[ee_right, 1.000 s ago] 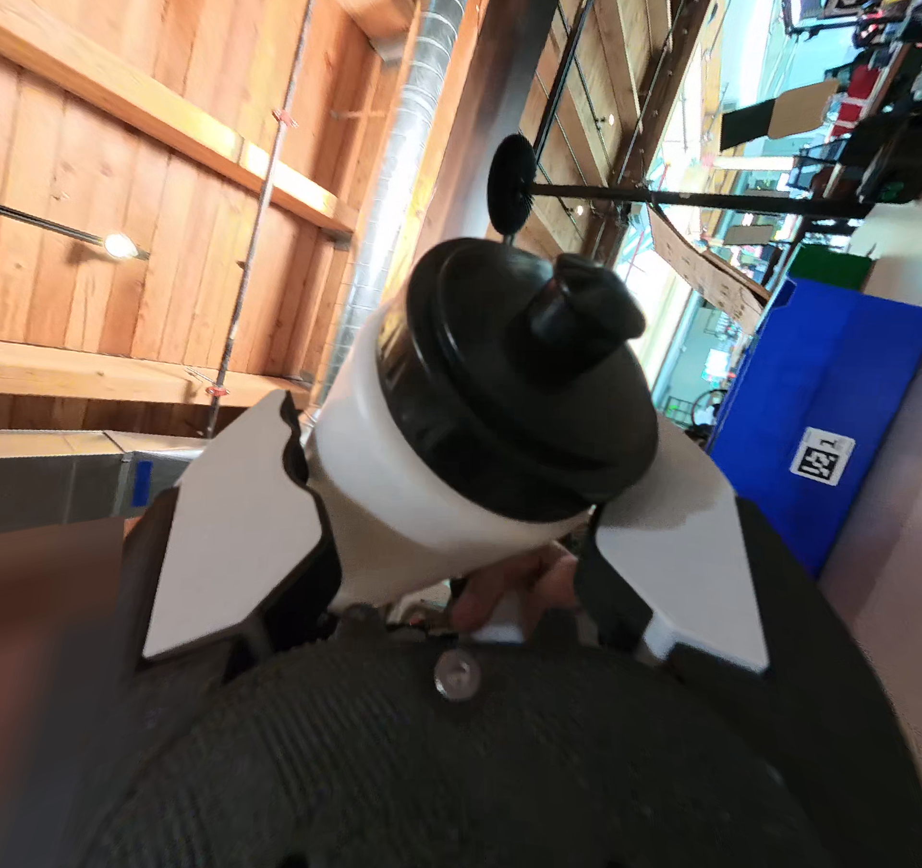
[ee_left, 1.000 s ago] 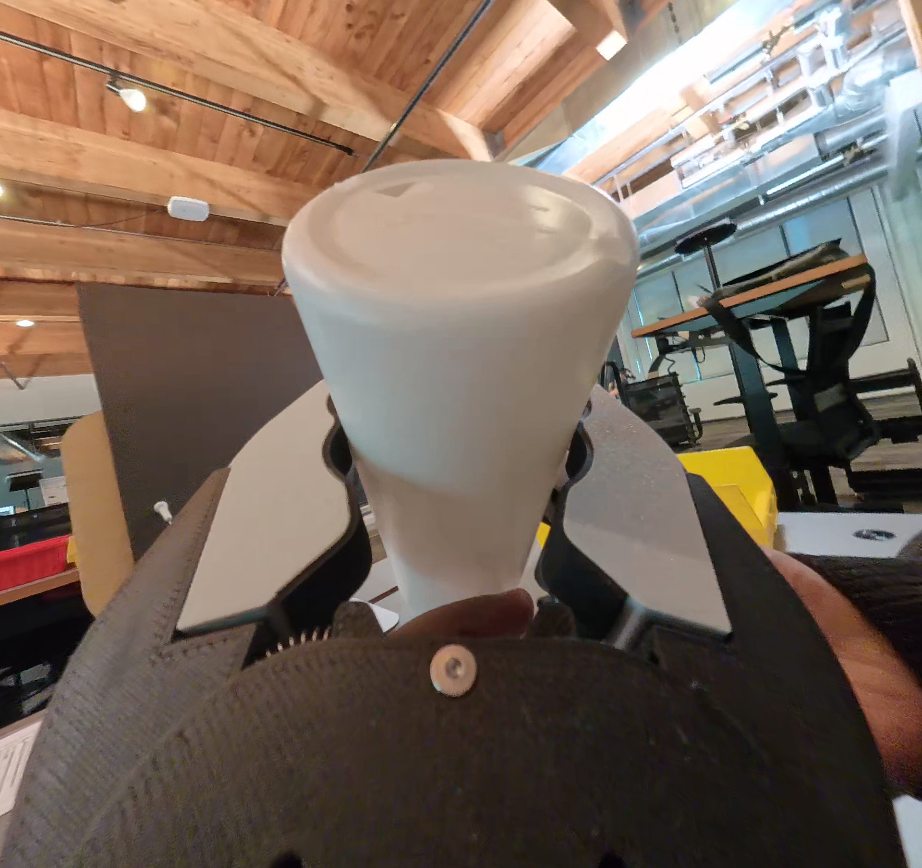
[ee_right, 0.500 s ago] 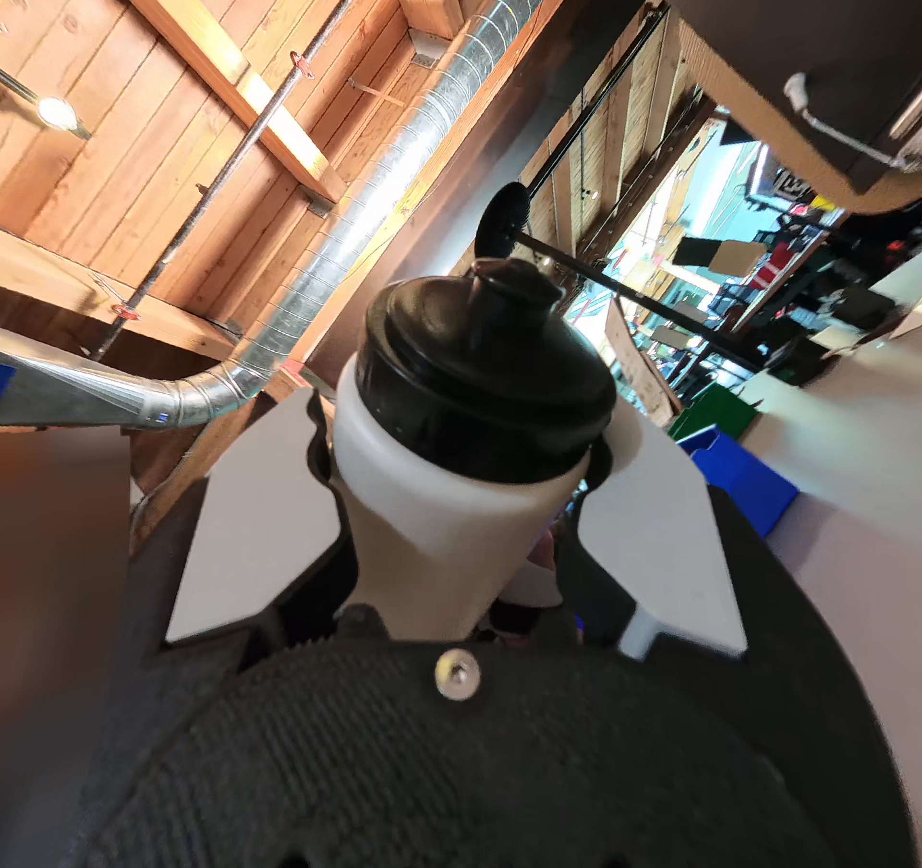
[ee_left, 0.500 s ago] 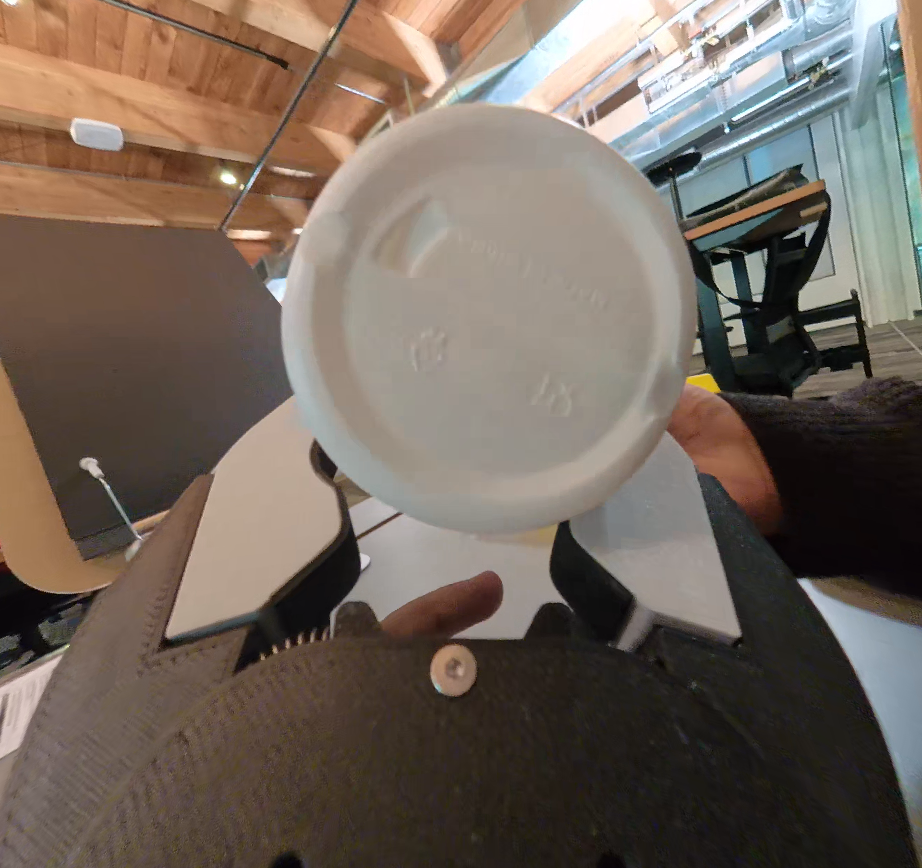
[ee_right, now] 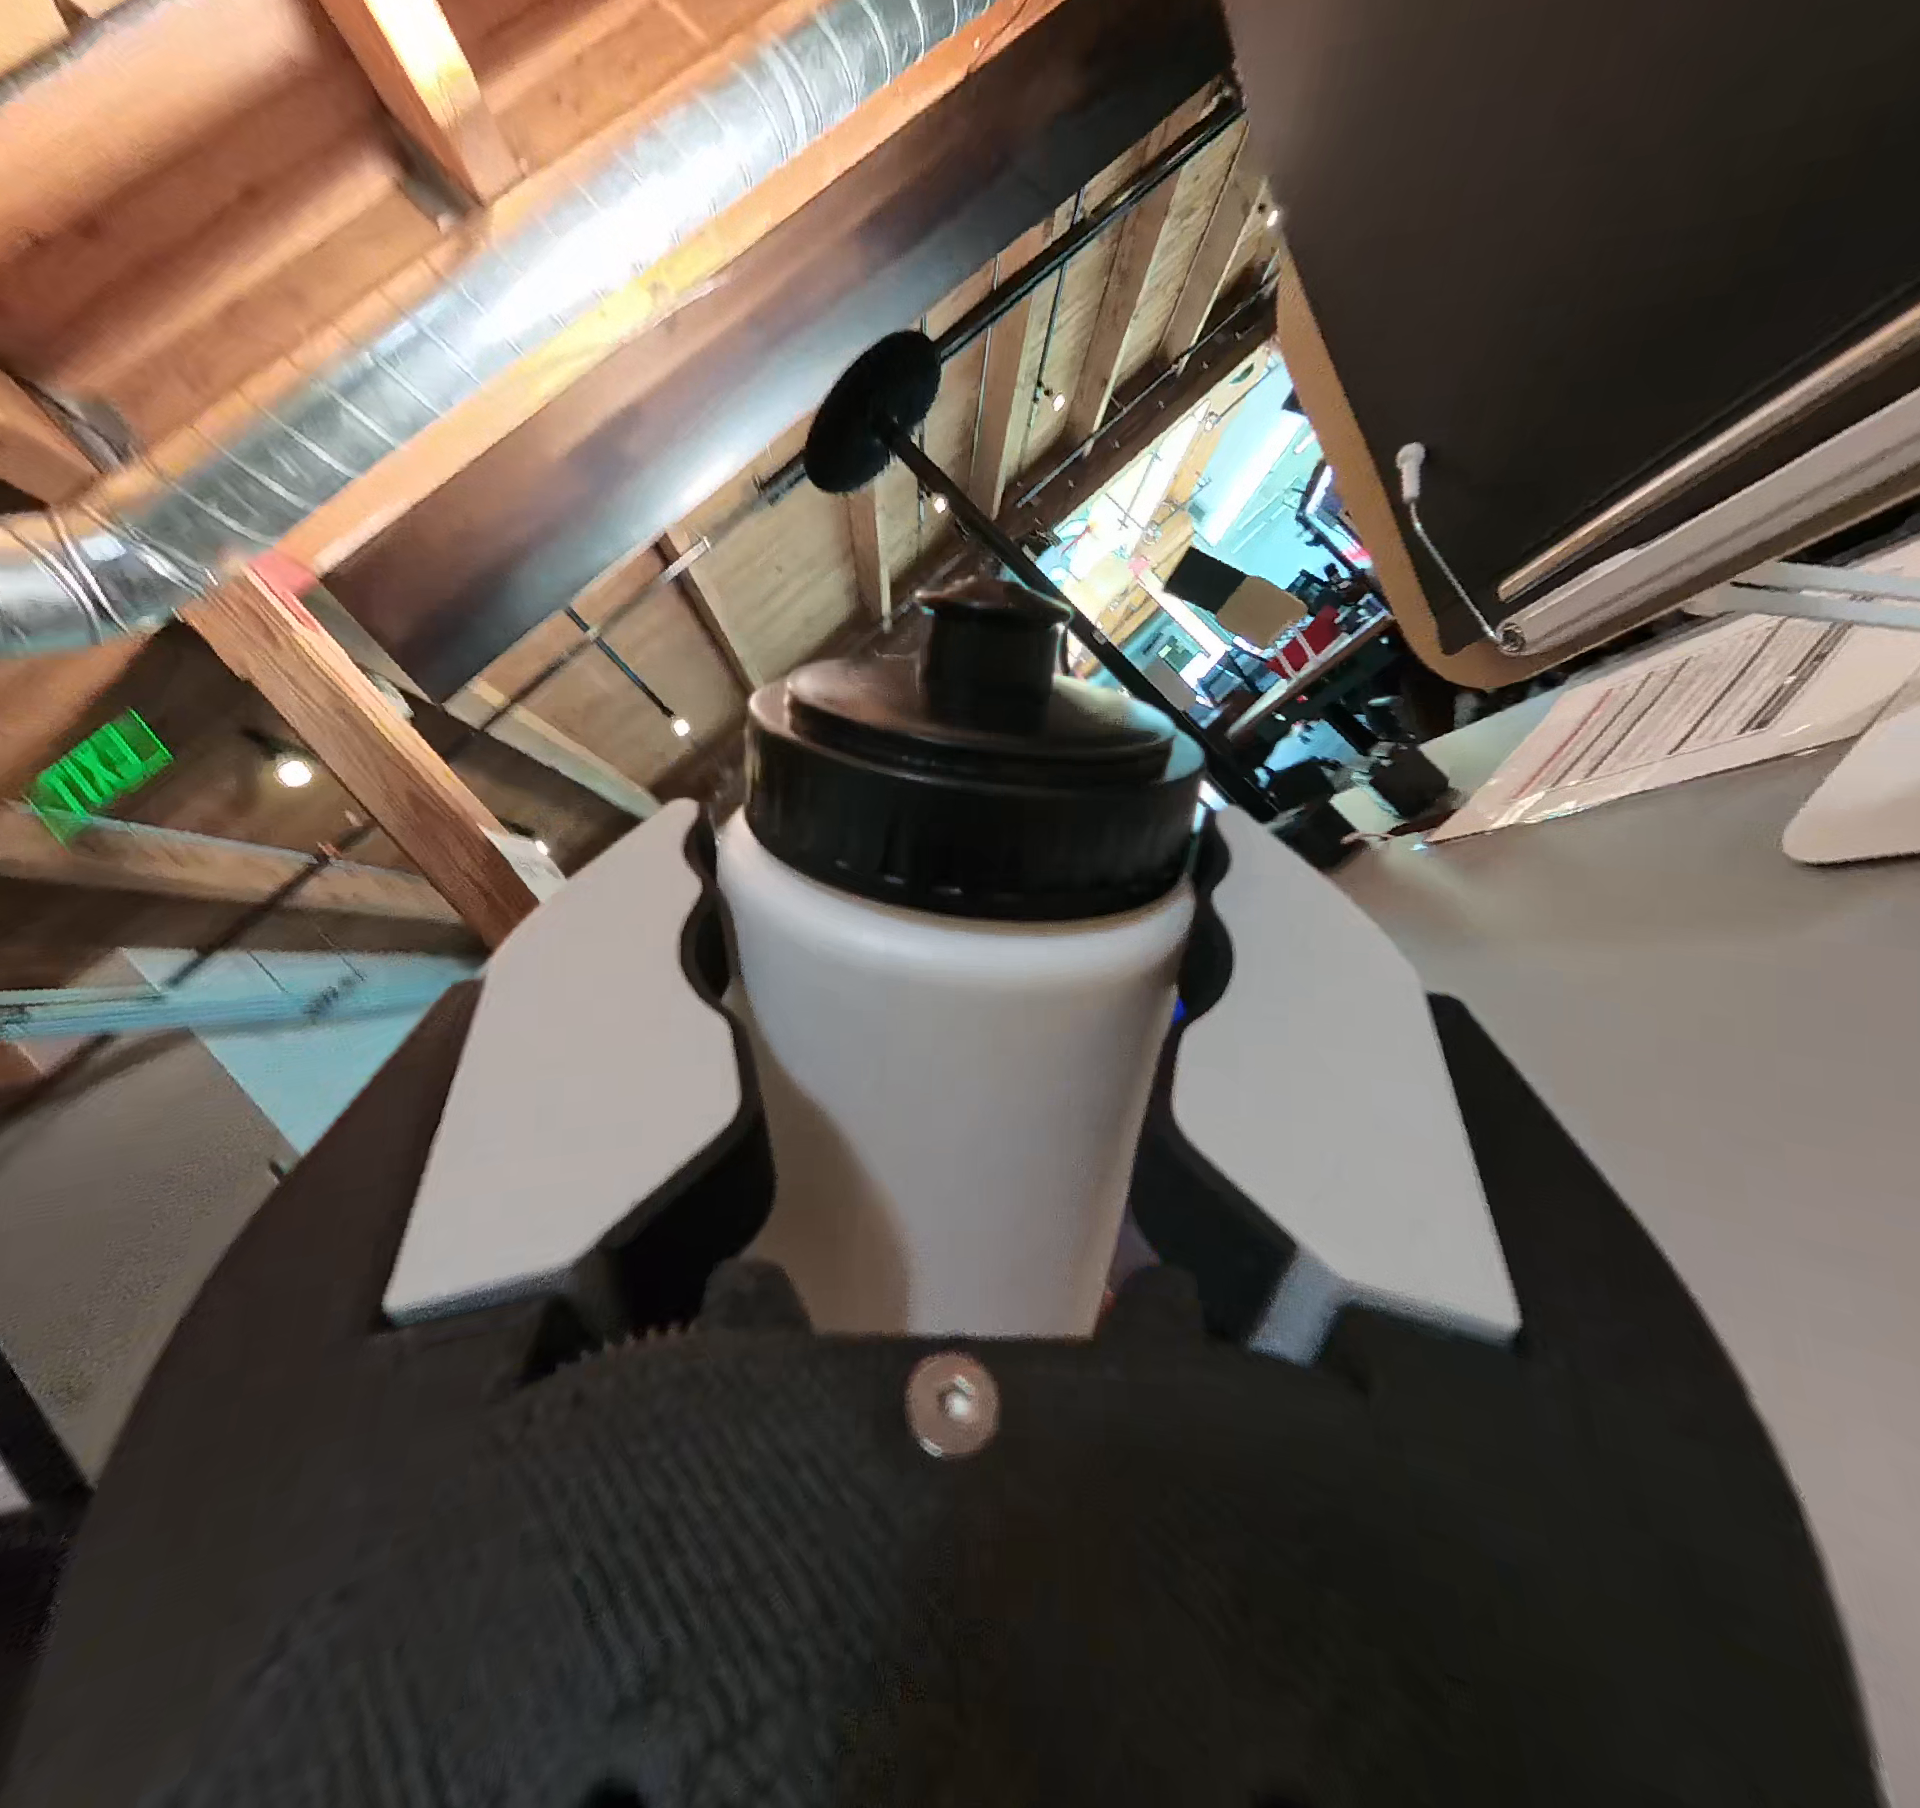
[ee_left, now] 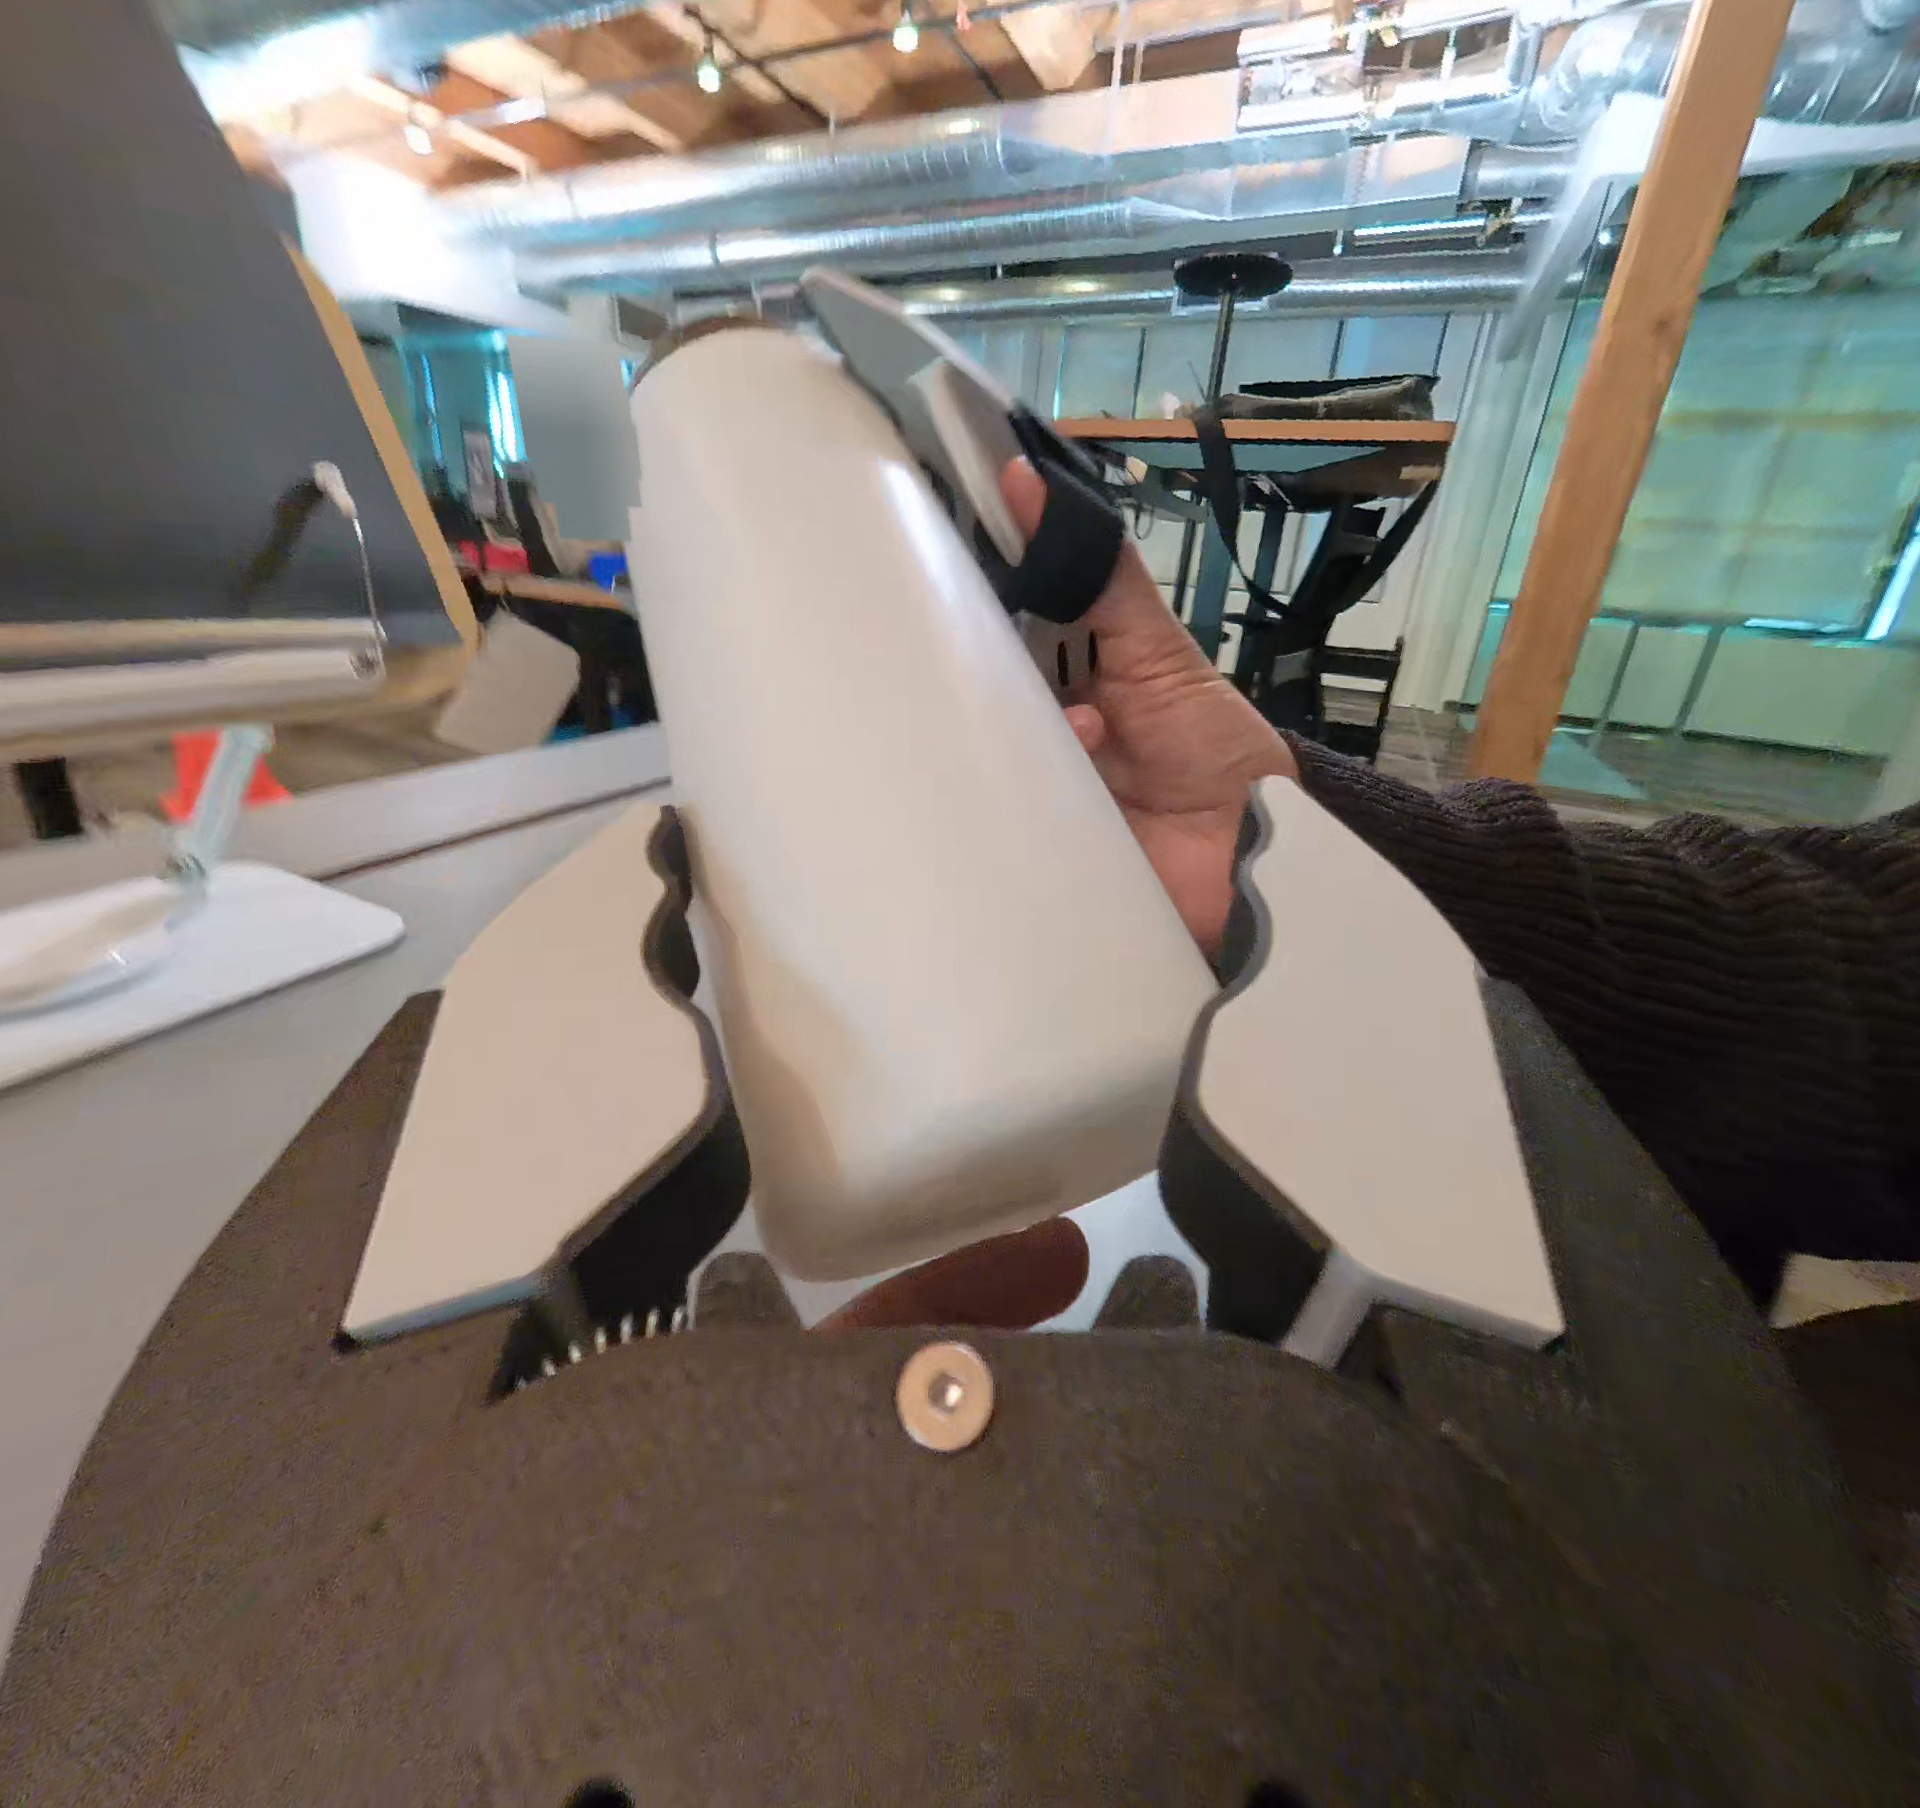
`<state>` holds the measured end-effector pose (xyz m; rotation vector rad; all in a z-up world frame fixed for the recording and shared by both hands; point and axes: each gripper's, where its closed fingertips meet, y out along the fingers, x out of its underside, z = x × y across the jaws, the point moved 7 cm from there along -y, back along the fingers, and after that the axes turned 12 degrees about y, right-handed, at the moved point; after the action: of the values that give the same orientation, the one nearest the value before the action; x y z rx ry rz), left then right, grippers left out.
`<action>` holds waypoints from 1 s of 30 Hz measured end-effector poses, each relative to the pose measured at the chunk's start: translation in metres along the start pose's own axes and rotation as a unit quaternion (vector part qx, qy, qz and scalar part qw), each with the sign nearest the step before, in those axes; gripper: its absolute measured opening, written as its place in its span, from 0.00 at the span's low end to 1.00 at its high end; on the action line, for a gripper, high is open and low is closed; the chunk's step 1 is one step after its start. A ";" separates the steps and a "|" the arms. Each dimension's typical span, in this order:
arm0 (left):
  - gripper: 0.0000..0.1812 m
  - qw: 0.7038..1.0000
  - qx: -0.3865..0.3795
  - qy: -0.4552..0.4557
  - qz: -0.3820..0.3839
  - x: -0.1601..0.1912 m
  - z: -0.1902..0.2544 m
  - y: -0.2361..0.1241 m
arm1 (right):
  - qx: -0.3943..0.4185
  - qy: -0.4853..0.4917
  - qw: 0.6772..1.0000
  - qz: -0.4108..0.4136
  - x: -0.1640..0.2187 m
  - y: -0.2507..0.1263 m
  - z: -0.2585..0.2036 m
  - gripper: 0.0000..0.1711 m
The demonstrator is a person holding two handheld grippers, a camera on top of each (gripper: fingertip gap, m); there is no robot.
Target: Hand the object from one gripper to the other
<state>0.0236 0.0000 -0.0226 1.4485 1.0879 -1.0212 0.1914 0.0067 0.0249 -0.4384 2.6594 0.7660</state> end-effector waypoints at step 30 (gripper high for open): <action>0.46 0.985 0.086 -0.138 -0.052 0.005 -0.016 -0.002 | 0.064 -0.254 0.921 -0.287 0.069 0.035 -0.031 0.59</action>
<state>0.0236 0.0166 -0.0258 1.3458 0.8986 -1.3743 0.1089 0.0042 0.0377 -0.8072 1.9314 0.4376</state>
